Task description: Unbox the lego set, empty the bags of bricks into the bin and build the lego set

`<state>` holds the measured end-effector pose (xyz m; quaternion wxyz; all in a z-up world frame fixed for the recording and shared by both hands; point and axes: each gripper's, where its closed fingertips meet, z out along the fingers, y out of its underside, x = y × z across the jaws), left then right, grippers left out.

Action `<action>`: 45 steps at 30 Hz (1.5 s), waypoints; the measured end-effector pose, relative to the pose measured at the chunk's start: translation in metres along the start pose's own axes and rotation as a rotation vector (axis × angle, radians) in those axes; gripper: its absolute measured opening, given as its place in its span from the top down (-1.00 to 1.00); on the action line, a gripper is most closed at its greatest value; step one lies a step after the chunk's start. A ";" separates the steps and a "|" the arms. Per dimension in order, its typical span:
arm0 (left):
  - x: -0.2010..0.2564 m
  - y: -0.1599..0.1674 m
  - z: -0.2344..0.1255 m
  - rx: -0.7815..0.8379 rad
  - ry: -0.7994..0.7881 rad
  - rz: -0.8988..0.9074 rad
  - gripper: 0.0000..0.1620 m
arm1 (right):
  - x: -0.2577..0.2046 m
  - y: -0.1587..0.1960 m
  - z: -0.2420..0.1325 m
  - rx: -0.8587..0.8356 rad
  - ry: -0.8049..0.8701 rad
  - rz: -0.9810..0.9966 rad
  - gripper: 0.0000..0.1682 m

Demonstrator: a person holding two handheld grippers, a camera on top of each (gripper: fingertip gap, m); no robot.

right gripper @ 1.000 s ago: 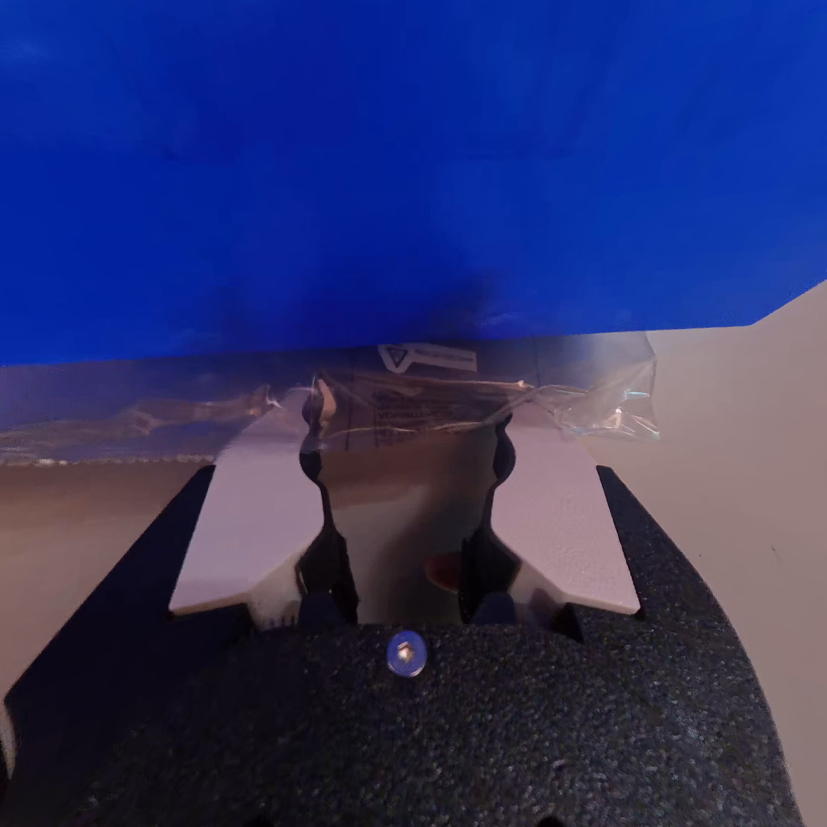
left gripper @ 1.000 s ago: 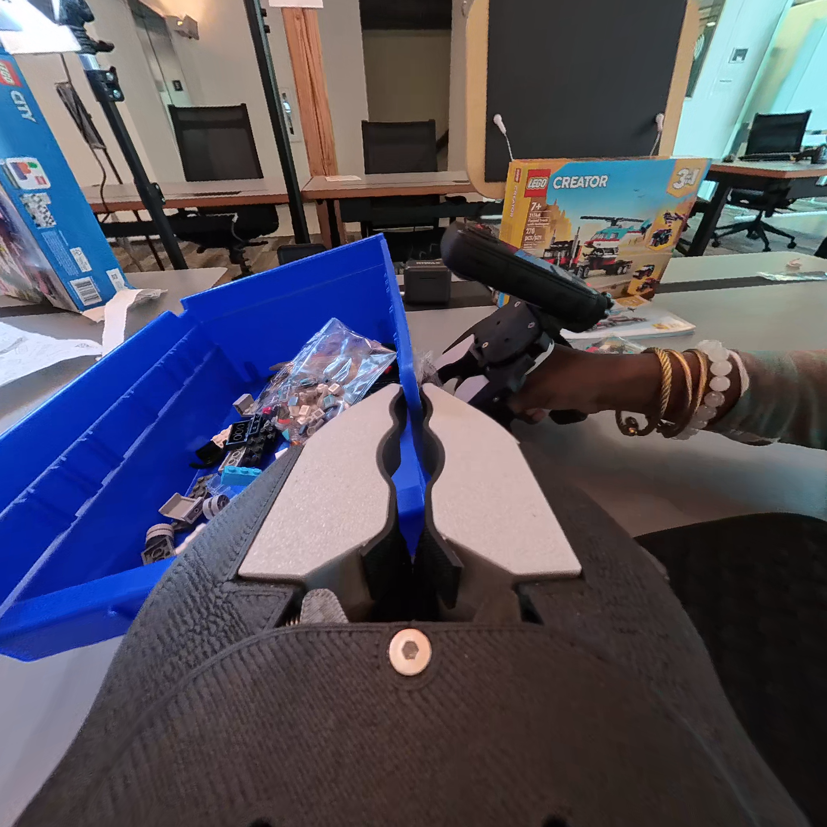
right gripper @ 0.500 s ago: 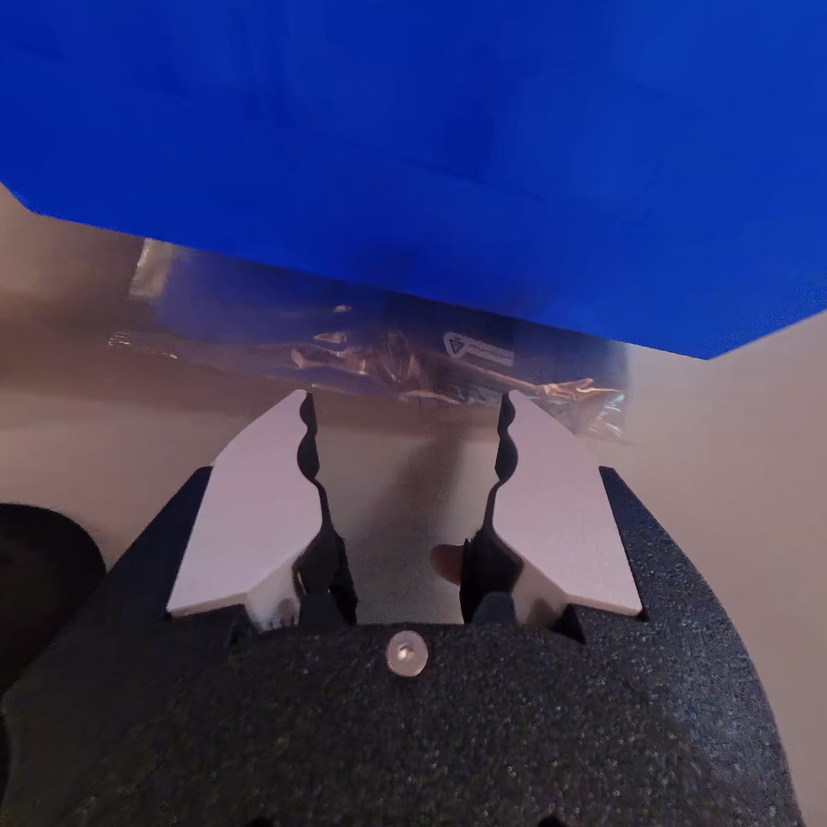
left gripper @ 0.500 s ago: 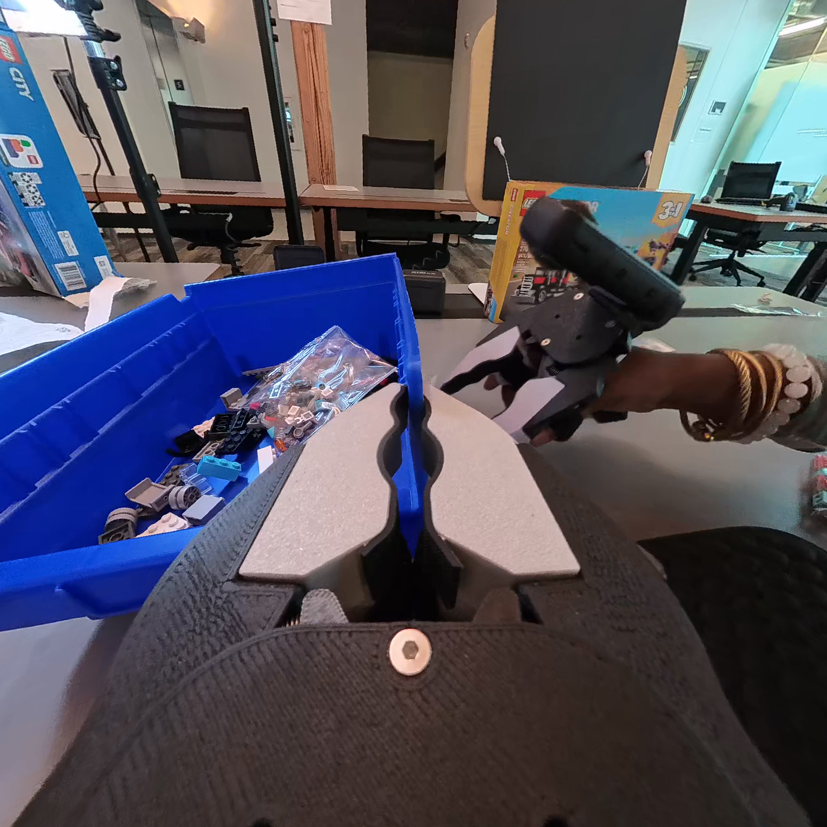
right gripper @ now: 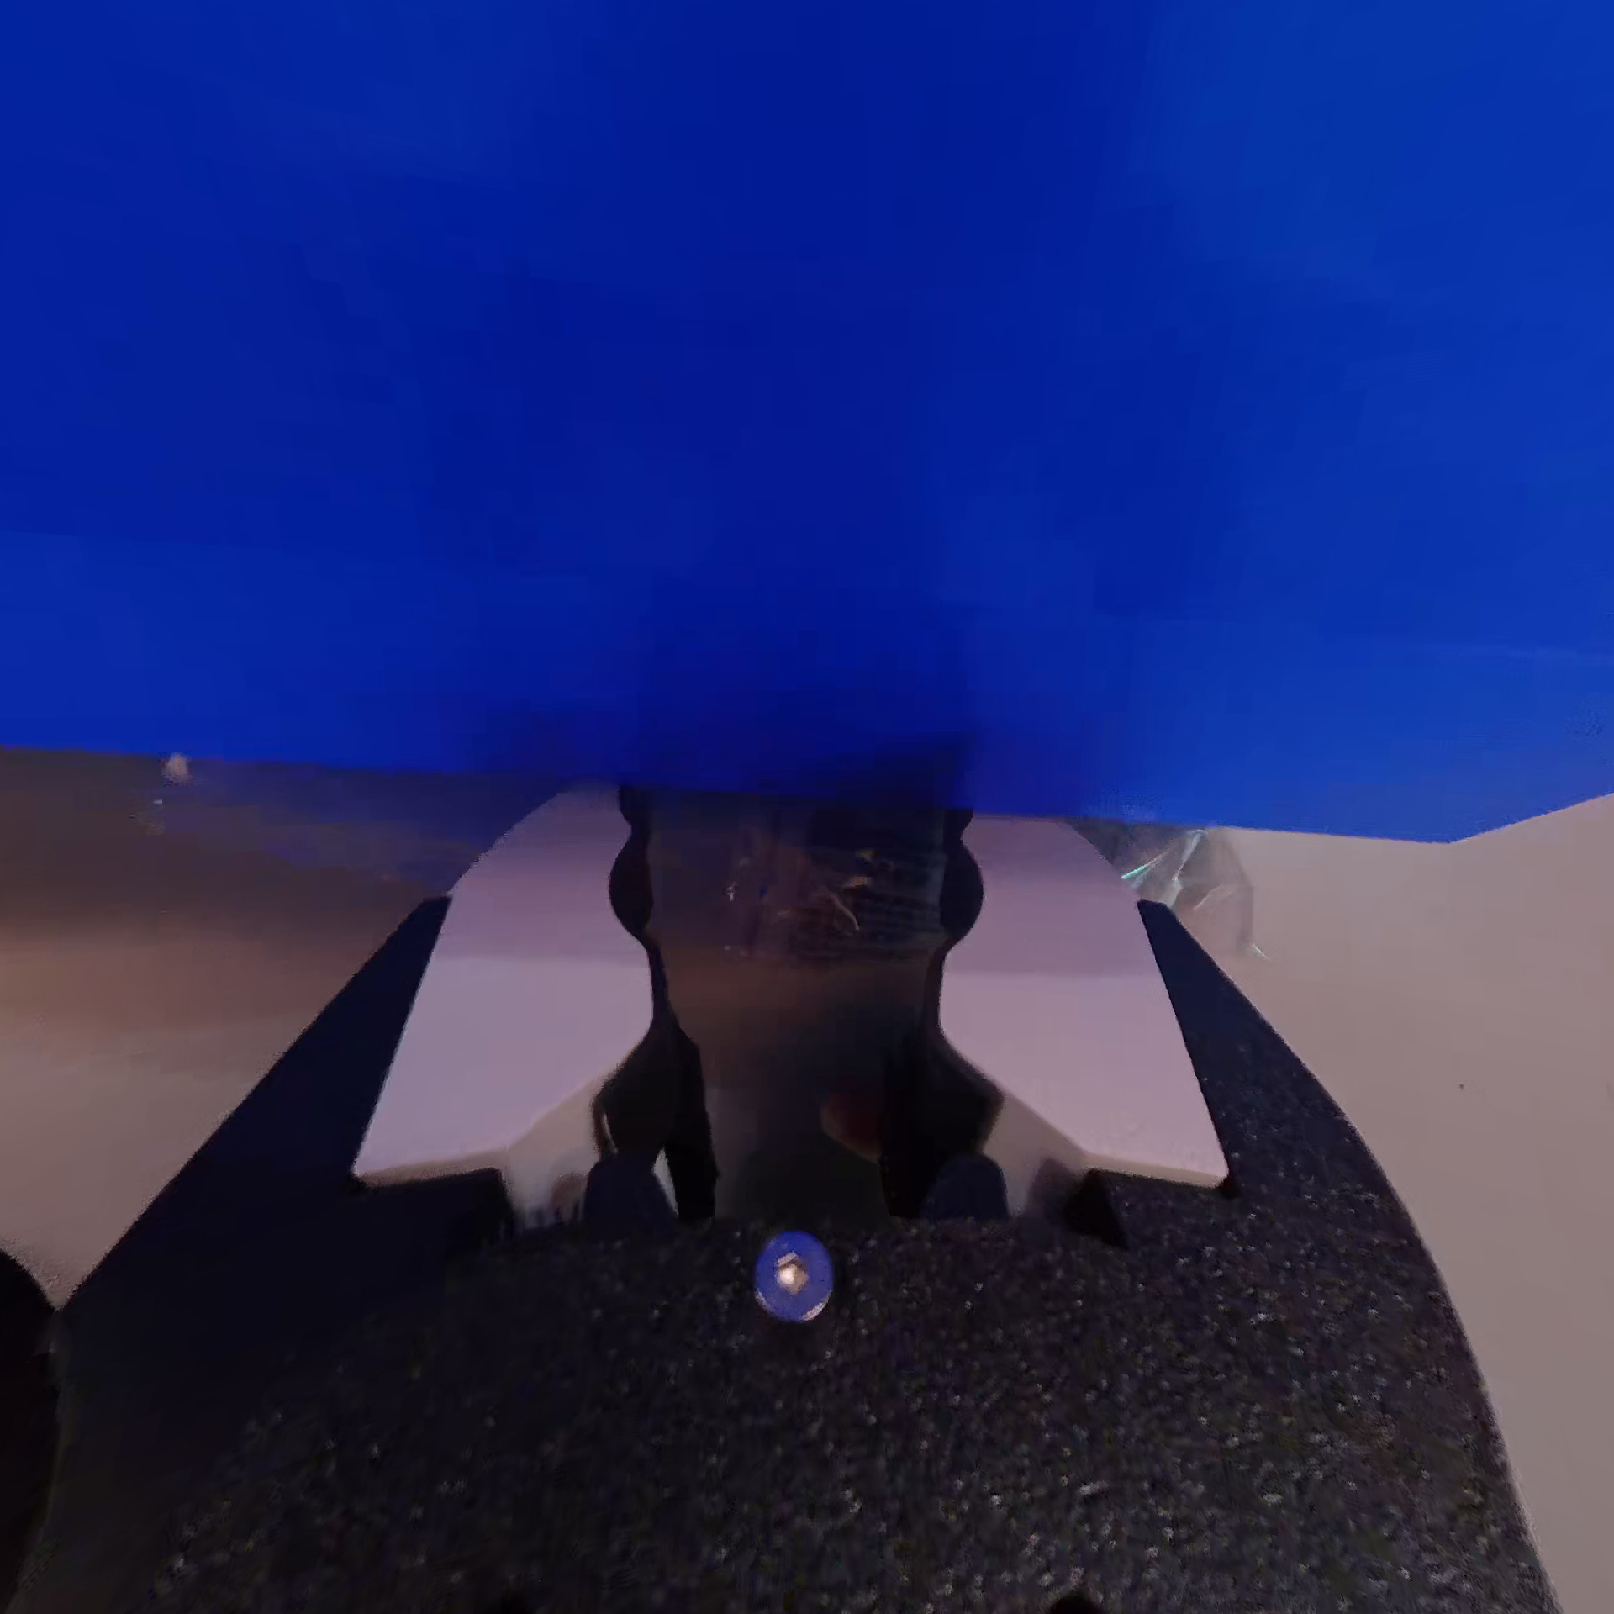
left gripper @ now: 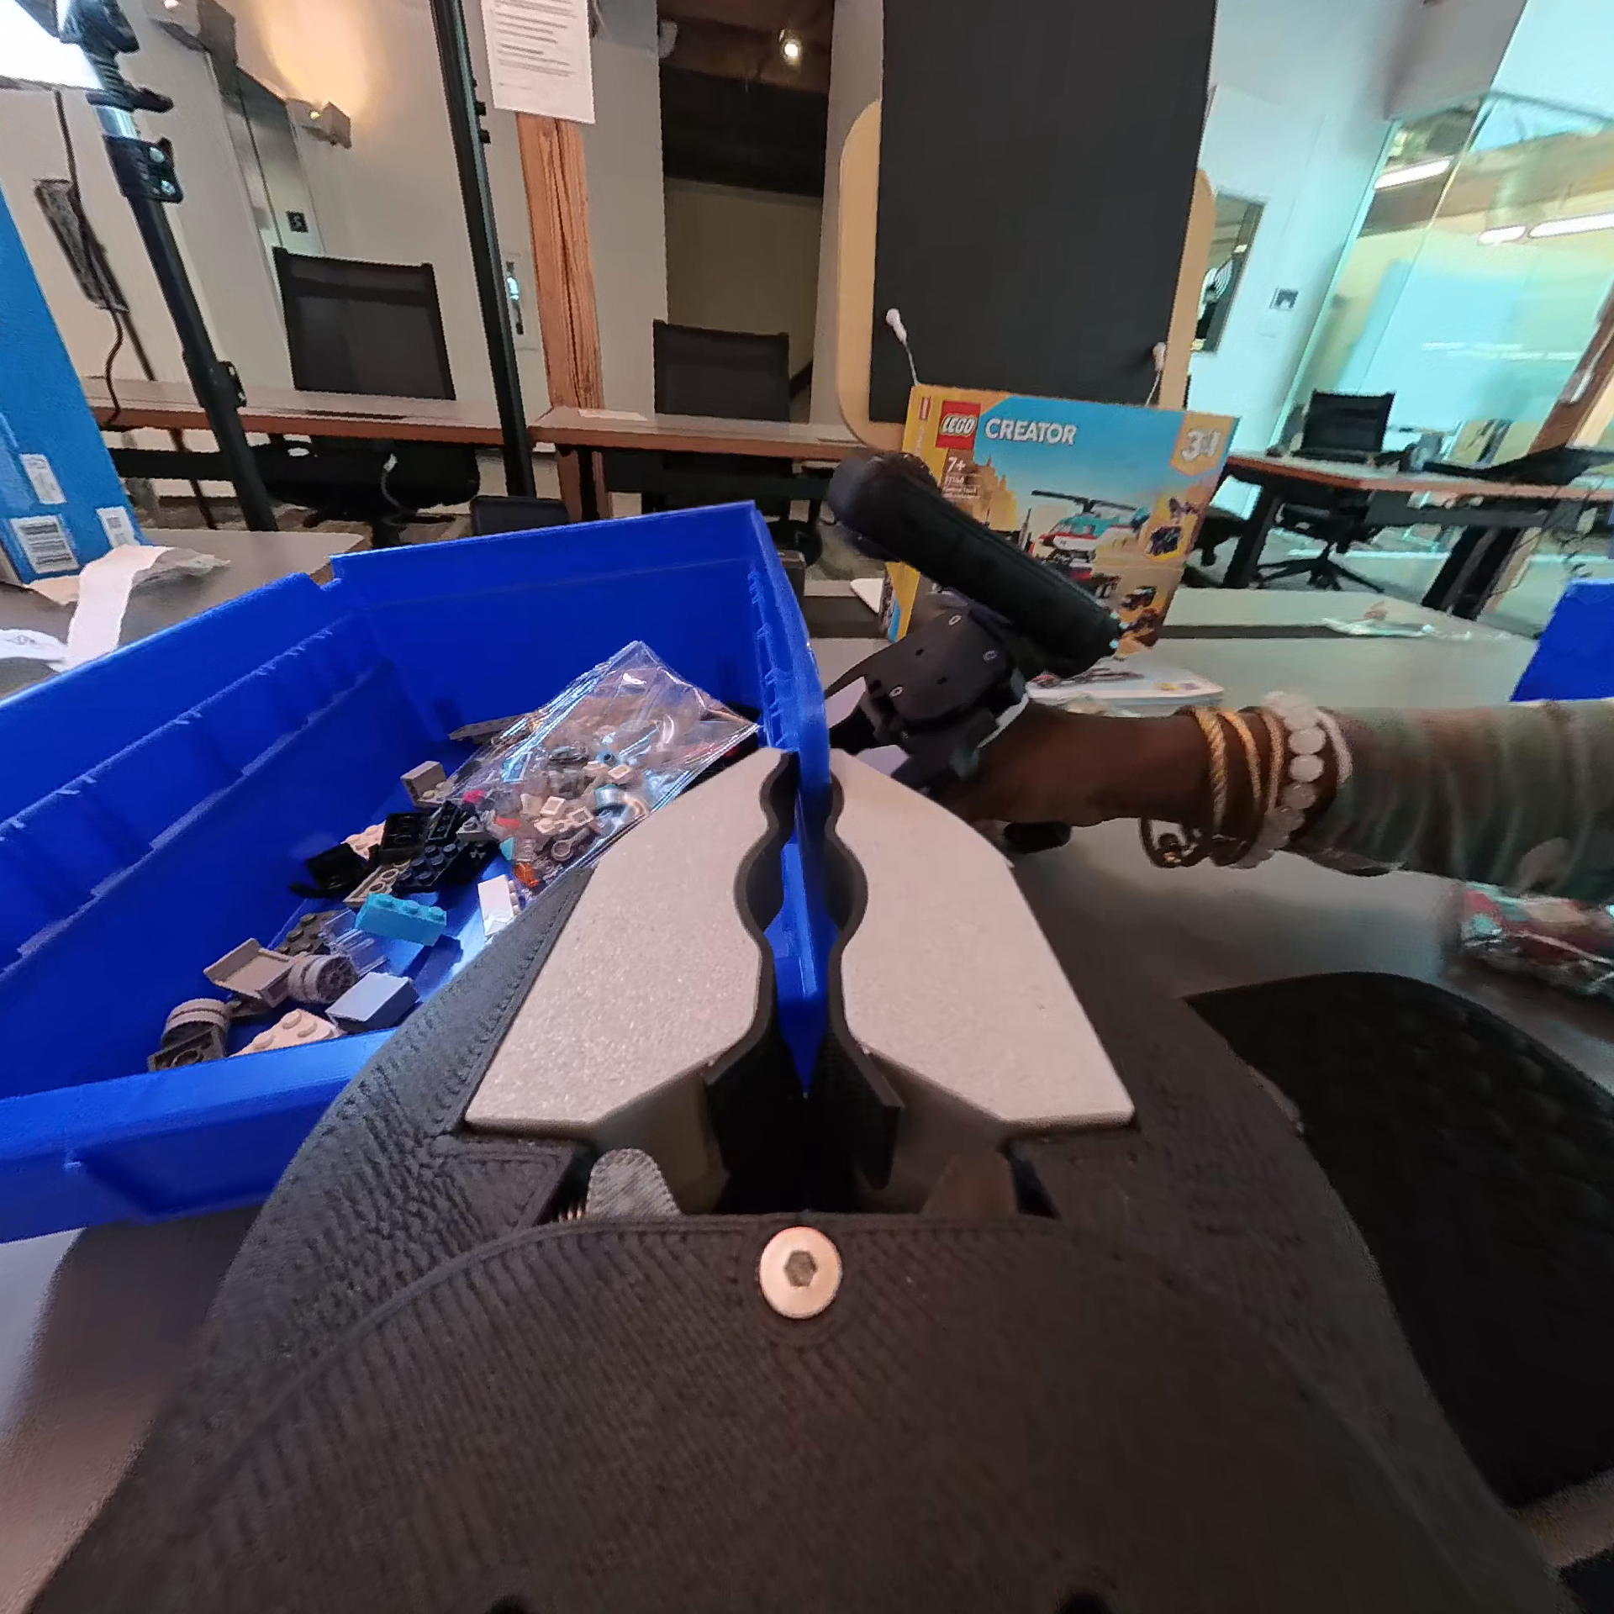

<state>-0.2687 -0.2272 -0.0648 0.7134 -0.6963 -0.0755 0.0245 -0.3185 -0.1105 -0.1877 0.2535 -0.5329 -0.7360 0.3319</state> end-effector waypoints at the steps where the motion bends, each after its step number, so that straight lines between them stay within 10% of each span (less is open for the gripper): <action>1: 0.002 -0.001 -0.002 0.010 0.009 -0.013 0.96 | 0.001 -0.001 0.001 -0.001 0.001 0.005 0.24; 14: 0.006 0.007 -0.011 0.077 -0.030 -0.083 0.96 | 0.031 0.020 -0.066 -0.013 0.047 -0.129 0.26; 20: 0.011 0.004 -0.007 0.071 0.001 -0.083 0.95 | 0.007 0.029 -0.037 -0.034 -0.028 -0.167 -0.21; 38: 0.038 0.028 0.011 -0.035 0.317 0.014 0.79 | 0.003 0.026 -0.018 -0.097 -0.133 -0.104 -0.46; 45: 0.044 0.048 0.019 -0.187 0.304 0.142 0.77 | 0.009 0.016 -0.092 -0.138 -0.299 -0.128 0.11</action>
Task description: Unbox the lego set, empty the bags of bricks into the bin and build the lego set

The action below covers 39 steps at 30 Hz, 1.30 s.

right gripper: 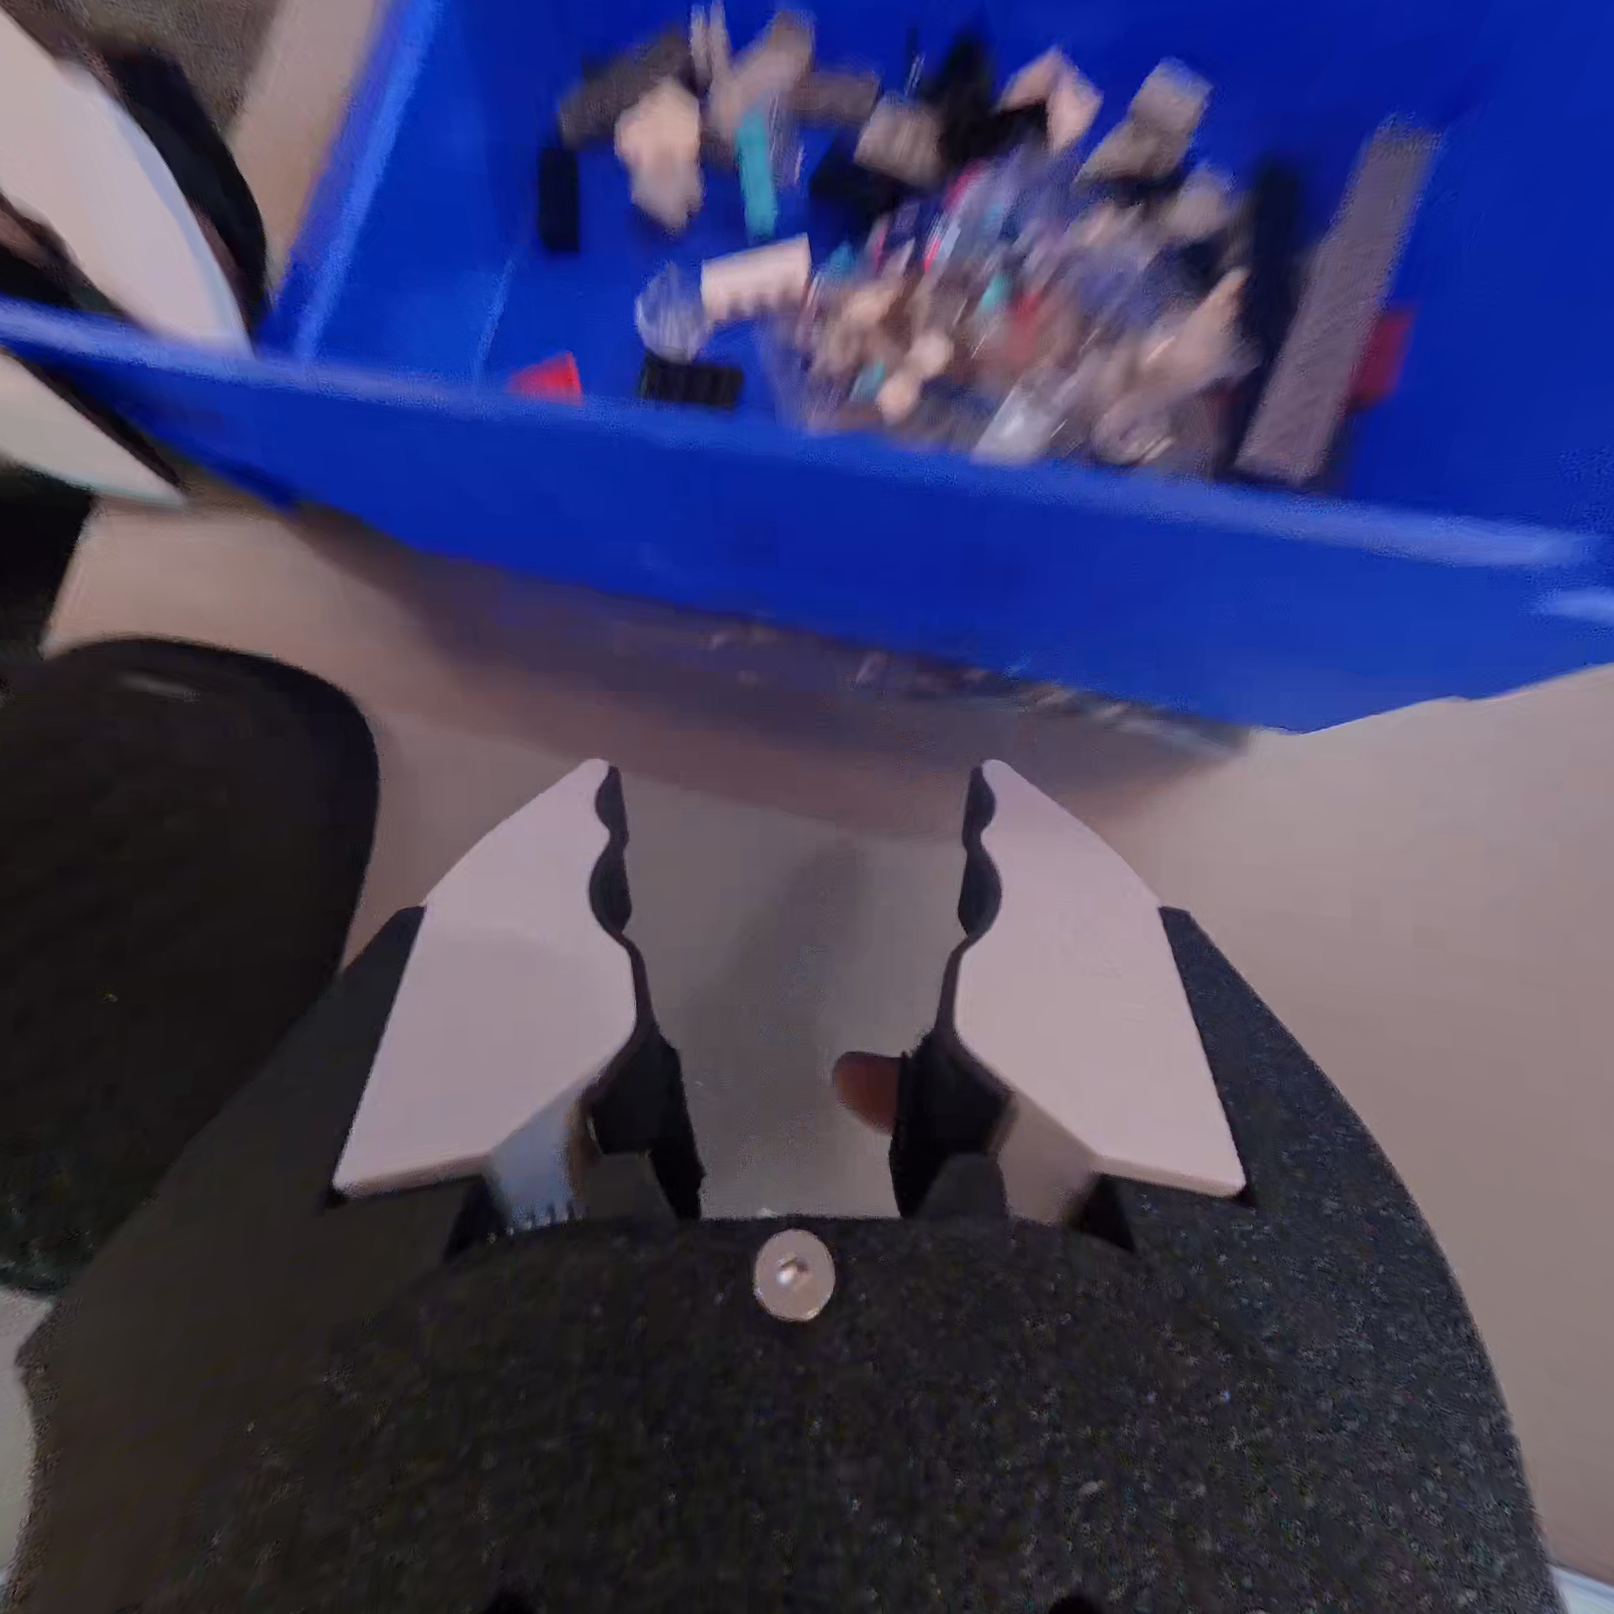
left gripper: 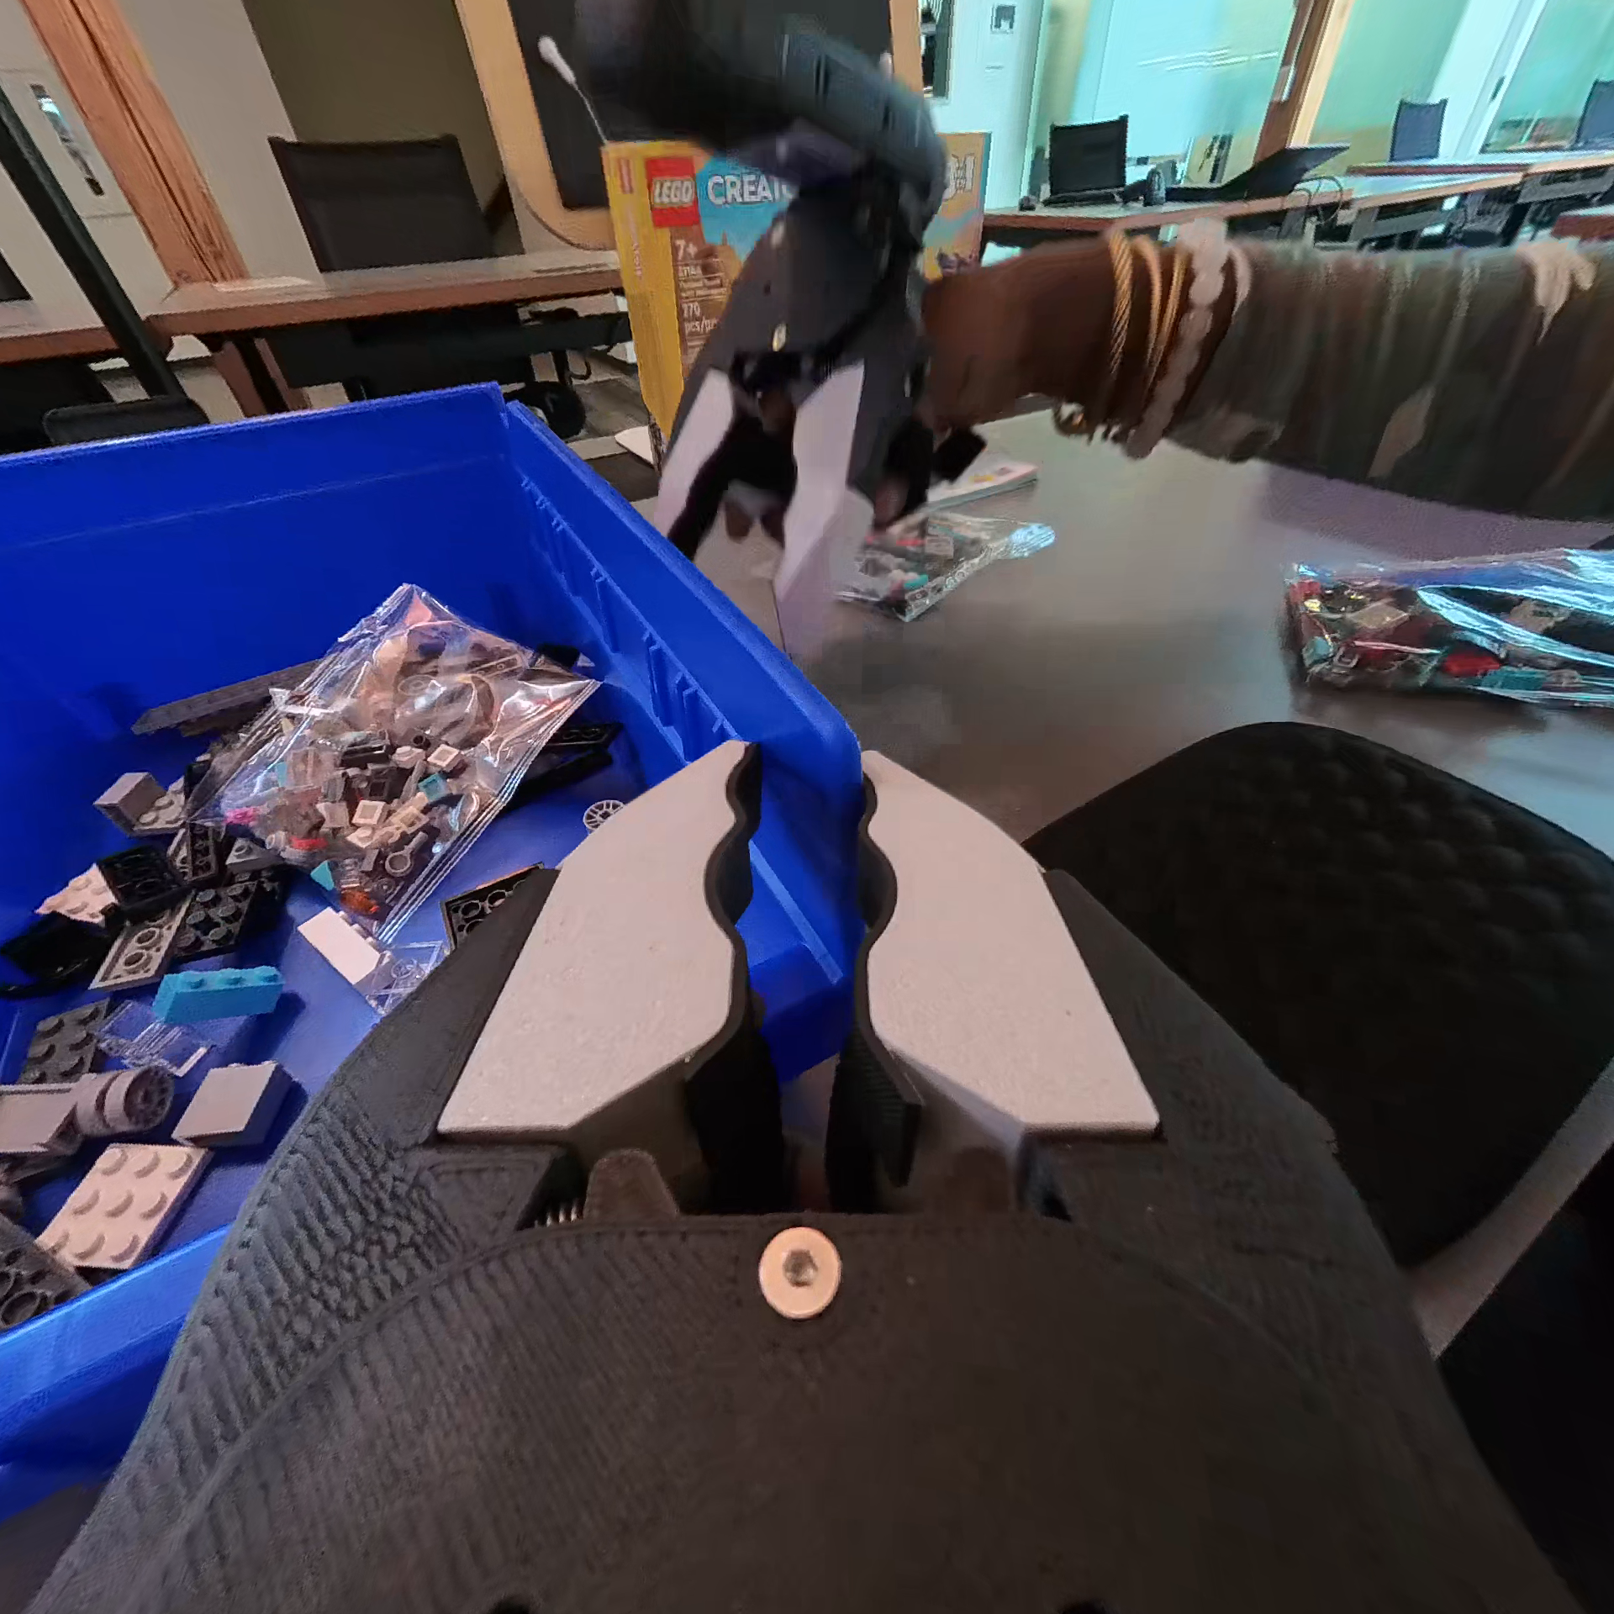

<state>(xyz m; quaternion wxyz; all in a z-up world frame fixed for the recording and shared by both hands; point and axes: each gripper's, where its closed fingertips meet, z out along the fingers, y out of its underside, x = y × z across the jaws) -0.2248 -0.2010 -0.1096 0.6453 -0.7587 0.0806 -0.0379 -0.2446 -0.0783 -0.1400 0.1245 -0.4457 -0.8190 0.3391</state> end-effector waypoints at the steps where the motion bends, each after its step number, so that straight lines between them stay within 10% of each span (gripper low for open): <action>1: 0.000 0.000 0.000 -0.001 0.001 -0.002 0.77 | 0.004 -0.016 -0.013 0.078 0.028 -0.003 0.17; 4: 0.000 0.000 0.000 -0.012 -0.002 0.003 0.77 | 0.010 -0.062 -0.038 0.289 0.123 -0.123 0.13; 9: -0.001 0.001 0.000 -0.038 0.002 -0.007 0.77 | 0.018 -0.047 0.002 0.019 0.186 -0.412 -0.09; 12: -0.002 0.002 0.001 -0.048 -0.003 -0.020 0.77 | 0.043 -0.045 0.003 -0.026 0.379 -0.582 0.40; 16: -0.006 0.002 0.003 -0.067 -0.008 -0.020 0.78 | 0.055 -0.041 0.003 -0.044 0.519 -0.752 0.47; 26: -0.019 0.001 -0.003 -0.156 -0.011 -0.064 0.72 | 0.058 -0.047 0.008 -0.022 0.452 -0.717 0.36; 33: -0.075 -0.081 -0.040 0.067 -0.089 -0.004 0.46 | 0.036 -0.054 -0.072 0.170 0.494 -0.519 -0.01; 39: -0.126 -0.016 0.017 -0.478 -0.145 0.423 0.50 | -0.021 -0.054 -0.146 0.437 0.475 -0.345 0.03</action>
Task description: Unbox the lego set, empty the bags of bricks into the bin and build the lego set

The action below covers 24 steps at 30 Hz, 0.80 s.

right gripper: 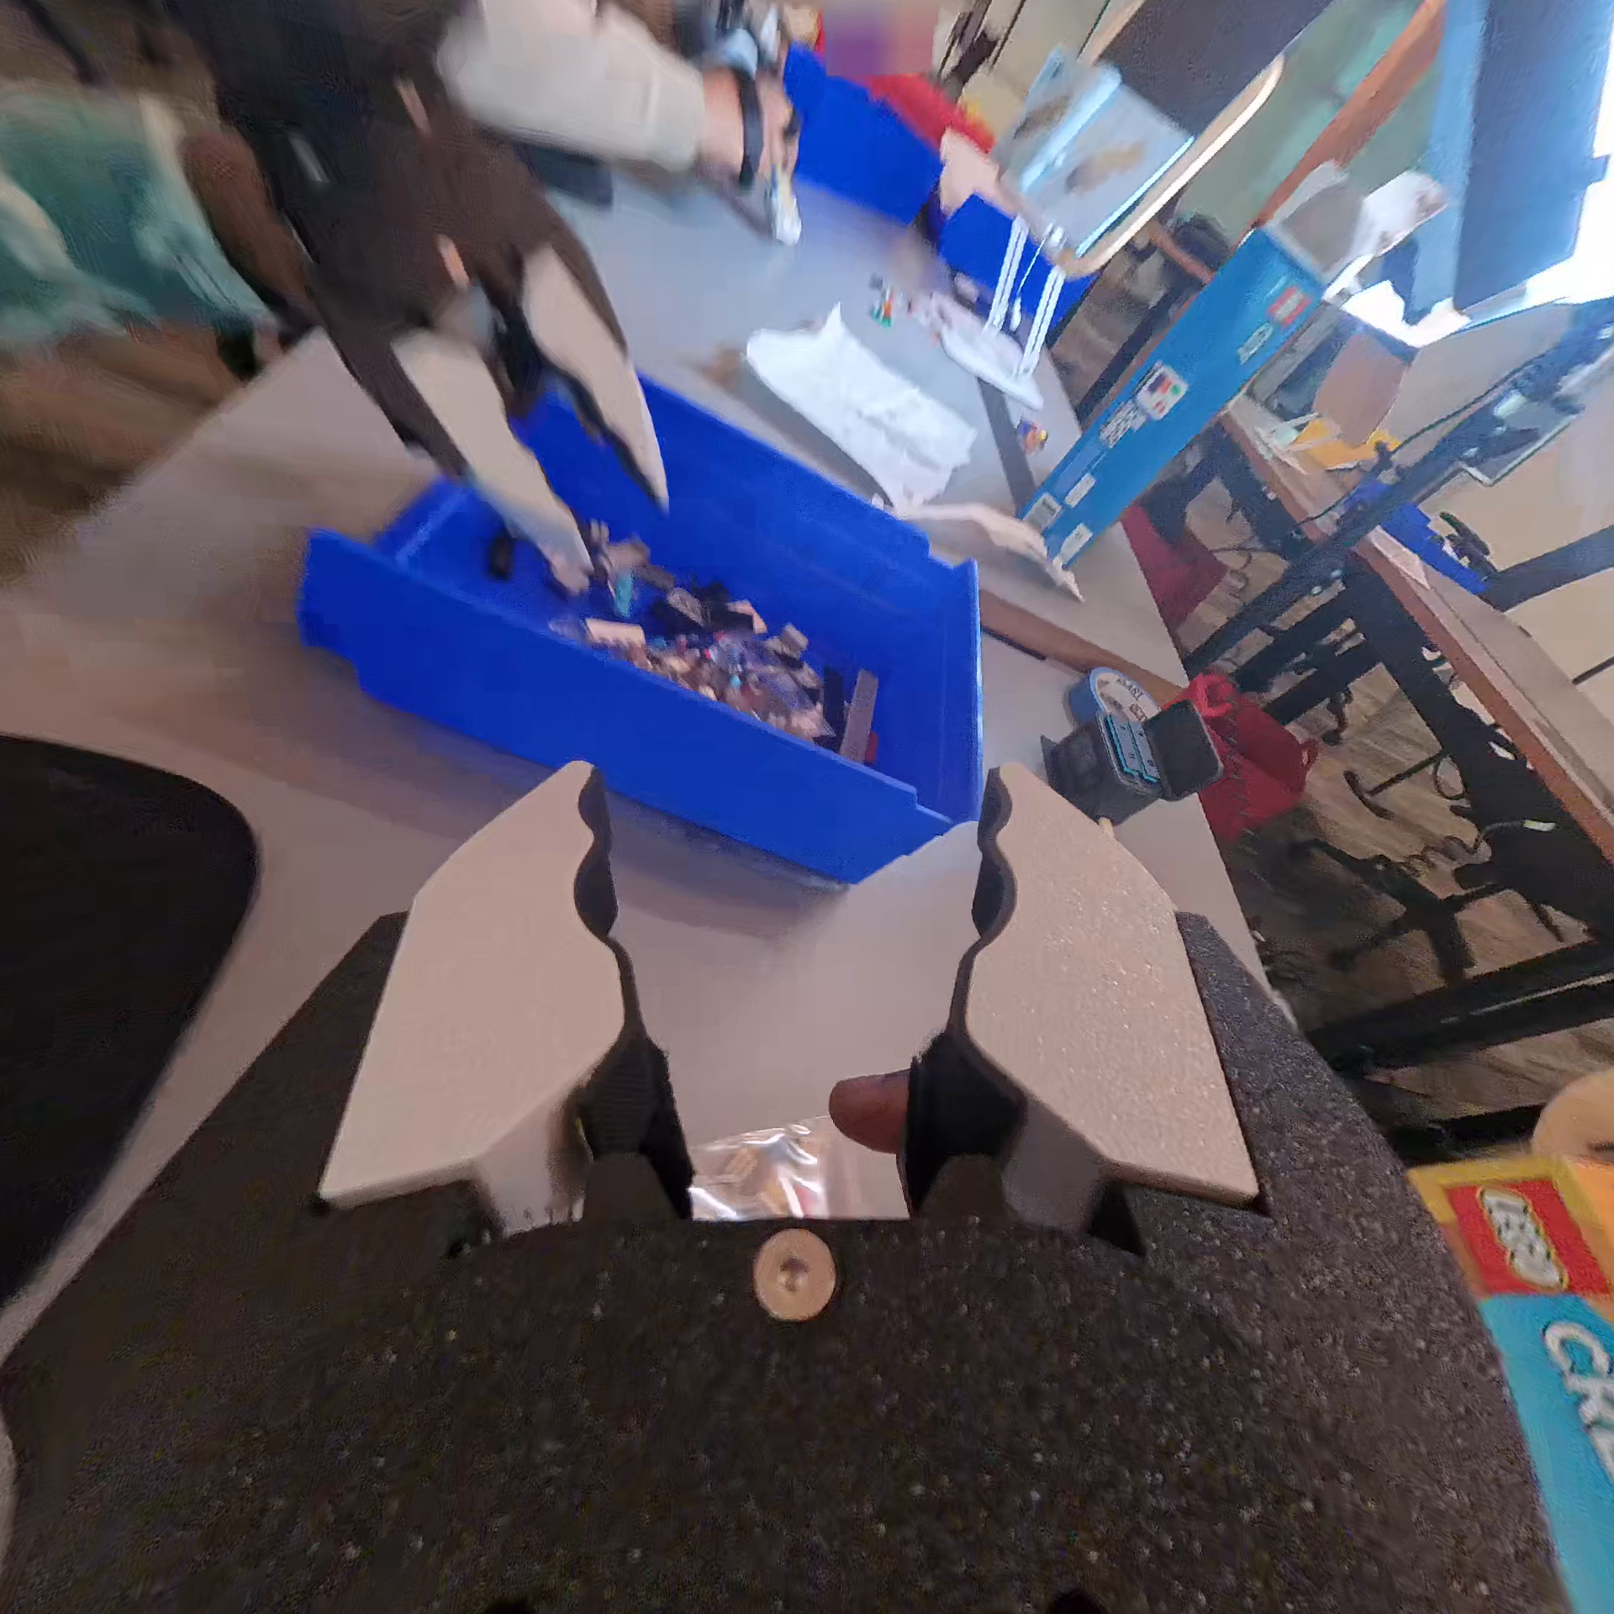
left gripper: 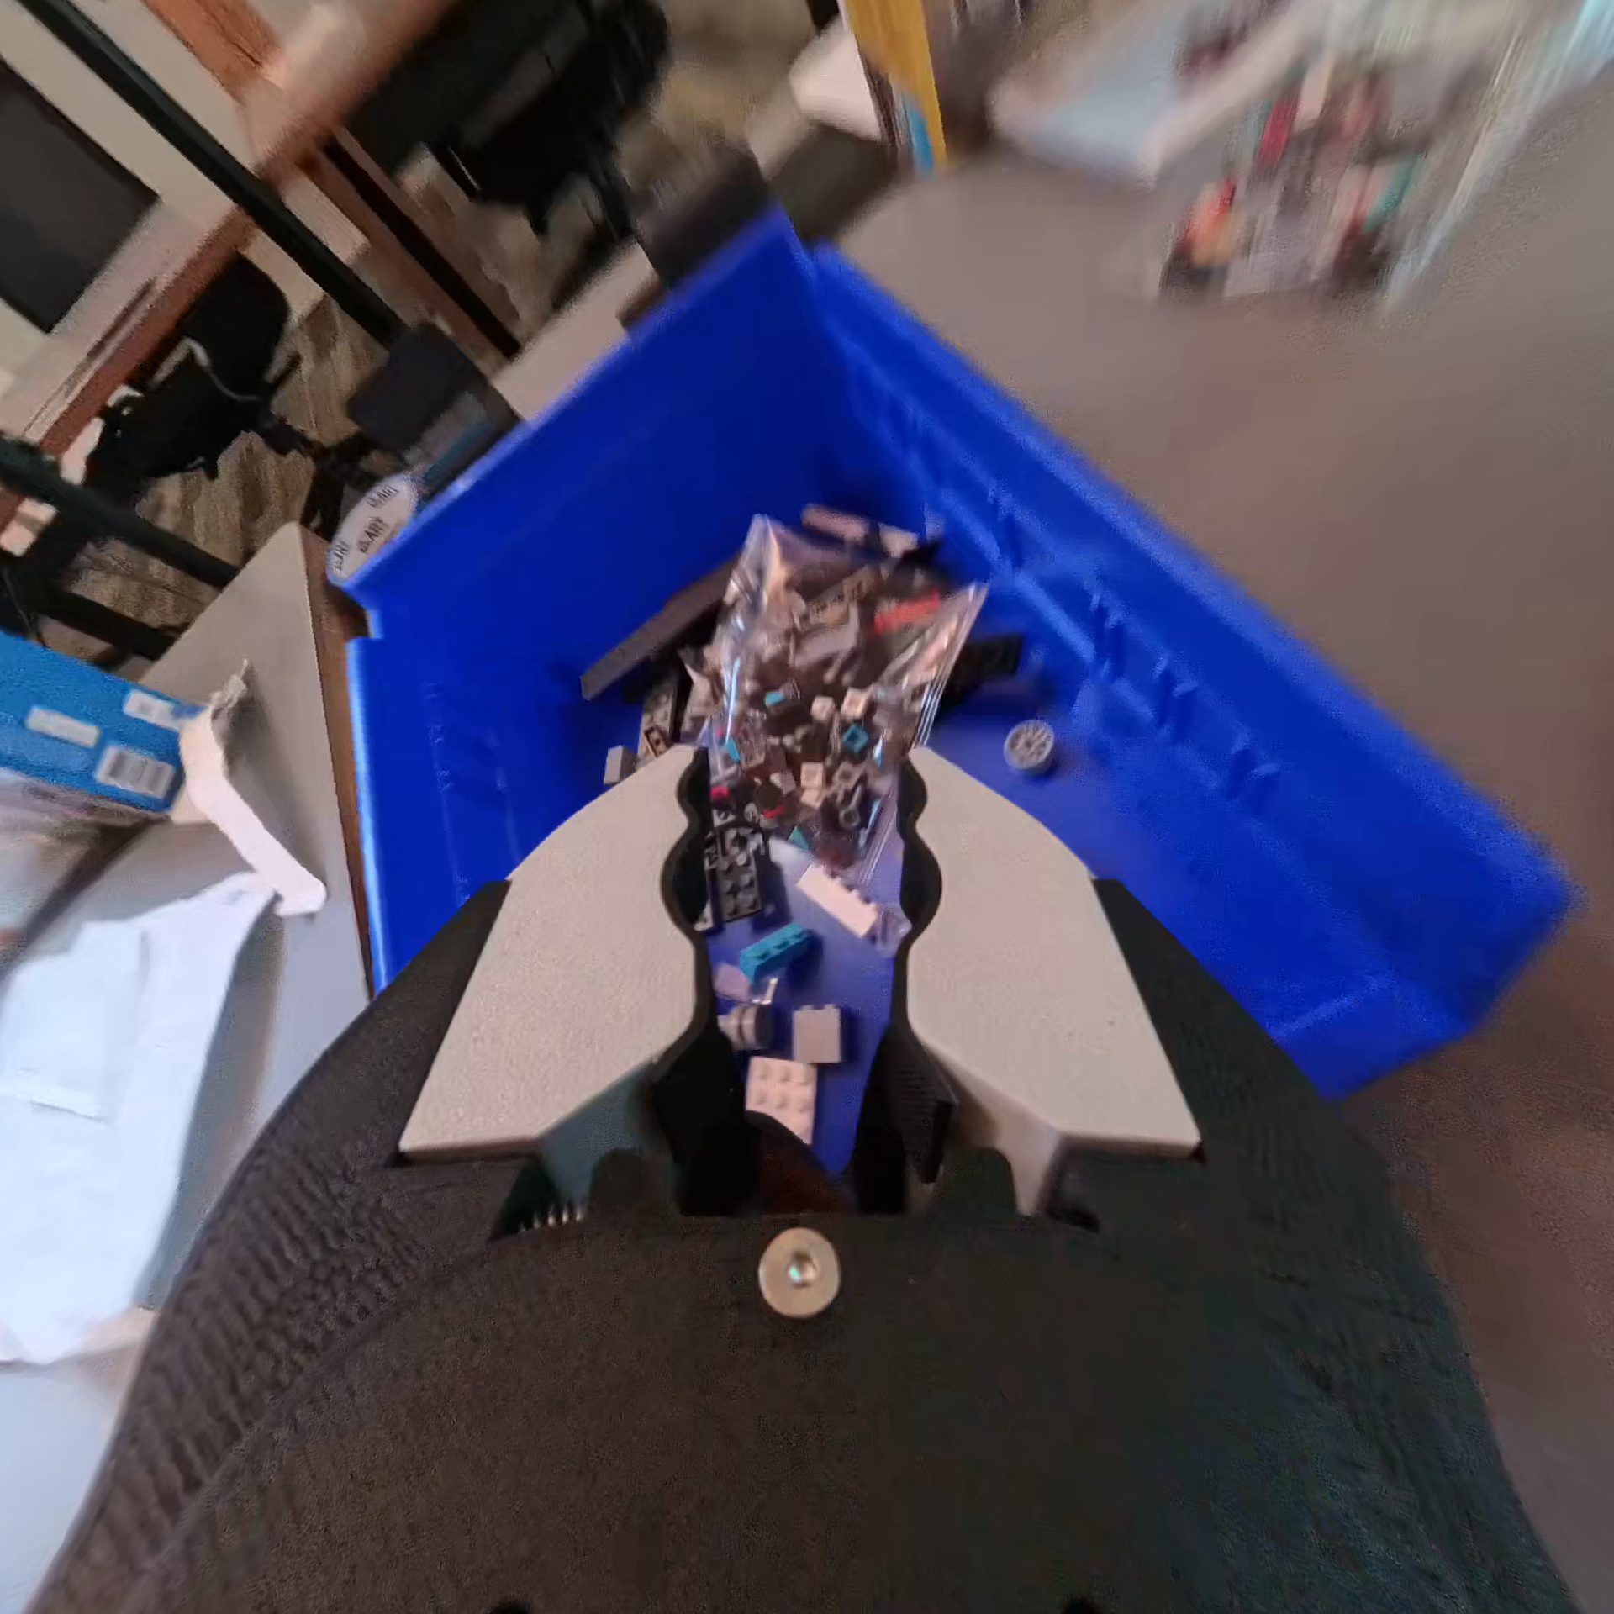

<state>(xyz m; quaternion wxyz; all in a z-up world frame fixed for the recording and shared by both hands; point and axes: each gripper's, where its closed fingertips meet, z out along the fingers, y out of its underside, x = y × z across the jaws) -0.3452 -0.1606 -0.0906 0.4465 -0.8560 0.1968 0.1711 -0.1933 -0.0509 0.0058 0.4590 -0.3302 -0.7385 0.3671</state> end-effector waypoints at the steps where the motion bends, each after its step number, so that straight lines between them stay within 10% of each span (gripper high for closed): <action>1: 0.004 0.007 0.014 -0.073 0.017 0.077 0.51 | -0.003 -0.006 -0.011 0.038 0.008 0.032 0.05; 13: 0.018 0.039 0.080 -0.301 -0.008 0.246 0.41 | 0.009 -0.025 -0.097 0.151 0.194 0.067 0.09; 16: 0.015 0.047 0.085 -0.339 -0.082 0.320 0.99 | 0.015 -0.029 -0.114 0.225 0.205 0.101 0.13; 24: -0.020 -0.029 0.032 0.065 -0.176 -0.066 1.00 | 0.028 -0.011 -0.125 0.187 0.245 0.135 0.22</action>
